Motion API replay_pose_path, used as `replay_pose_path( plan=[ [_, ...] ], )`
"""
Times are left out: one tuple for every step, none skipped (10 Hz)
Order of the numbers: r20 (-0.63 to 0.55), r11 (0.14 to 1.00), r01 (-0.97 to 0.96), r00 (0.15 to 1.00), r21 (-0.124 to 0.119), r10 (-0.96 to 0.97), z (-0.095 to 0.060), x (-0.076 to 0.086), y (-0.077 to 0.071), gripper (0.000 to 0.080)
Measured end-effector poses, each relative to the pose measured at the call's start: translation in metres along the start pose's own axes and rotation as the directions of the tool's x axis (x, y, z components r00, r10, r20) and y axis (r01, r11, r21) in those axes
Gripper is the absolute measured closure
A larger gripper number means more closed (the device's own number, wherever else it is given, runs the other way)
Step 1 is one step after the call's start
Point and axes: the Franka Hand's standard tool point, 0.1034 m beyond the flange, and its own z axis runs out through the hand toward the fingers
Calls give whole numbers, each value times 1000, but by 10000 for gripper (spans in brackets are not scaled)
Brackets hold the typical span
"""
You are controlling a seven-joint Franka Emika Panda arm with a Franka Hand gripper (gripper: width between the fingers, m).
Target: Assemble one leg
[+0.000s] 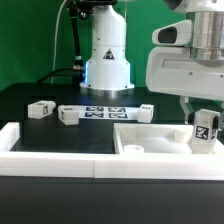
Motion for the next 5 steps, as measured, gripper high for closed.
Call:
replay_pose_path(
  plan=[
    [-8,991,-134,991,-1,134,0,-1,1,509],
    [-12,977,-211,977,-3,211,-1,-1,1,509],
    [-11,955,-296,955,-4,296,-1,-1,2,508],
    [-3,944,-330,944,-2,330,-1,-1,2,508],
    [1,931,-366,931,-1,366,0,-1,2,508]
  ],
)
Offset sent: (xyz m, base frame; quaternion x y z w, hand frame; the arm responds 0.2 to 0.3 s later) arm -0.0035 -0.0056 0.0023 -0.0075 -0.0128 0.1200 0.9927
